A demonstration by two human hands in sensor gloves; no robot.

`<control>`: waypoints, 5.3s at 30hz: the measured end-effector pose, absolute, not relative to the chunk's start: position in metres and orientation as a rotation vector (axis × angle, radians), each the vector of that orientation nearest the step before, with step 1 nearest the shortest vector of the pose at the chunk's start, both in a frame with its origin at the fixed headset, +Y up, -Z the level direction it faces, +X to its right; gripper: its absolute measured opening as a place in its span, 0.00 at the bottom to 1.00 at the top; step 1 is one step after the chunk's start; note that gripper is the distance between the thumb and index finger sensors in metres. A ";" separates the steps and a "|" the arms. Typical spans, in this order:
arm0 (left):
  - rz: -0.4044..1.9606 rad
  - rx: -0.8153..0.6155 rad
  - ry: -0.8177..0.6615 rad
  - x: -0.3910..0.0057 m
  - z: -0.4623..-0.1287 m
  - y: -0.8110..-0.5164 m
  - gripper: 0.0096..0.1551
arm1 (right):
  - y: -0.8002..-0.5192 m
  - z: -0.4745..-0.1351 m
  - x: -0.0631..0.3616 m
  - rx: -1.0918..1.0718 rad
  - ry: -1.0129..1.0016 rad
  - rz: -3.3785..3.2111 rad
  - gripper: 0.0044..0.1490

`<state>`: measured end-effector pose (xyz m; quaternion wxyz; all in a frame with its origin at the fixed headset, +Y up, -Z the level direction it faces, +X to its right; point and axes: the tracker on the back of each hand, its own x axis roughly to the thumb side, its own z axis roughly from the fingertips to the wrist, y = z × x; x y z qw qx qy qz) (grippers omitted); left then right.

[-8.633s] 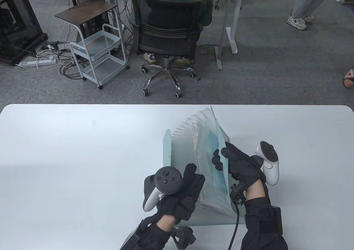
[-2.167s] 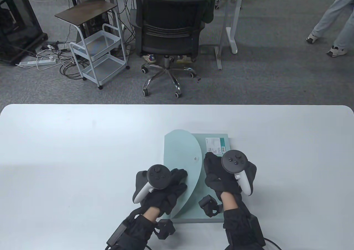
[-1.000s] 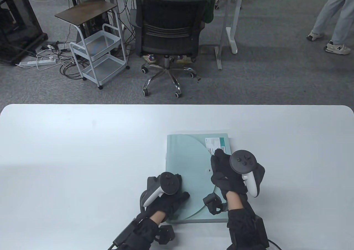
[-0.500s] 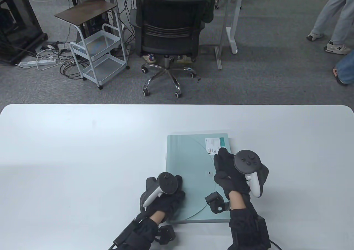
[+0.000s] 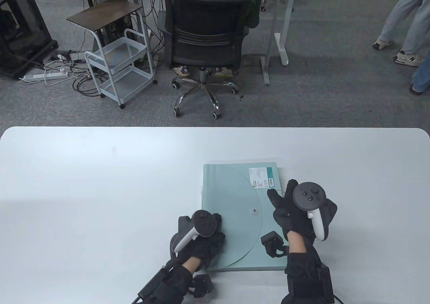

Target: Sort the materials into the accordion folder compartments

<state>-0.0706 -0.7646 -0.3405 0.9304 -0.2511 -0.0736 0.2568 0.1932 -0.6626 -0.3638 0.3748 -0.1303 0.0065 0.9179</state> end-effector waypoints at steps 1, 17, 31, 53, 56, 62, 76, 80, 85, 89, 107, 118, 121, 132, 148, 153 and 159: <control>0.526 -0.515 -0.151 -0.071 -0.340 -0.765 0.36 | -0.667 -0.366 0.193 -0.351 0.040 2.378 0.51; 0.526 -0.509 -0.154 -0.071 -0.340 -0.766 0.36 | -0.725 -0.387 0.181 -0.533 0.295 2.652 0.52; 0.517 -0.508 -0.151 -0.071 -0.340 -0.766 0.36 | -0.740 -0.387 0.199 -0.617 0.210 2.563 0.34; 0.508 -0.507 -0.148 -0.070 -0.339 -0.766 0.36 | -0.704 -0.376 0.215 -0.483 -0.064 2.284 0.22; 0.508 -0.507 -0.148 -0.070 -0.339 -0.766 0.36 | -0.699 -0.375 0.212 -0.444 -0.063 2.234 0.22; 0.503 -0.508 -0.148 -0.070 -0.339 -0.766 0.36 | -0.707 -0.378 0.209 -0.380 0.080 2.096 0.23; 0.488 -0.514 -0.155 -0.070 -0.339 -0.768 0.36 | -0.706 -0.382 0.182 -0.357 0.108 2.140 0.23; 0.494 -0.521 -0.157 -0.071 -0.340 -0.768 0.36 | -0.704 -0.385 0.167 -0.363 0.147 2.254 0.24; 0.492 -0.529 -0.162 -0.071 -0.340 -0.769 0.36 | -0.709 -0.393 0.146 -0.365 0.215 2.386 0.26; 0.488 -0.531 -0.166 -0.071 -0.341 -0.769 0.36 | -0.713 -0.399 0.129 -0.359 0.301 2.507 0.28; 0.474 -0.526 -0.173 -0.073 -0.342 -0.769 0.36 | -0.731 -0.411 0.103 -0.347 0.540 2.708 0.28; 0.464 -0.531 -0.174 -0.072 -0.342 -0.769 0.36 | -0.735 -0.410 0.080 -0.279 0.603 2.996 0.26; 0.466 -0.529 -0.175 -0.072 -0.341 -0.769 0.36 | -0.735 -0.407 0.074 -0.248 0.623 3.049 0.25; 0.490 -0.531 -0.168 -0.070 -0.340 -0.771 0.36 | -0.740 -0.387 0.077 -0.149 0.498 3.142 0.26; 0.490 -0.537 -0.164 -0.067 -0.340 -0.773 0.36 | -0.736 -0.362 0.098 -0.060 0.552 3.160 0.28; 0.490 -0.531 -0.164 -0.067 -0.340 -0.773 0.37 | -0.735 -0.360 0.105 -0.086 0.548 3.154 0.28; 0.493 -0.533 -0.166 -0.067 -0.339 -0.774 0.36 | -0.733 -0.360 0.112 -0.128 0.528 3.153 0.29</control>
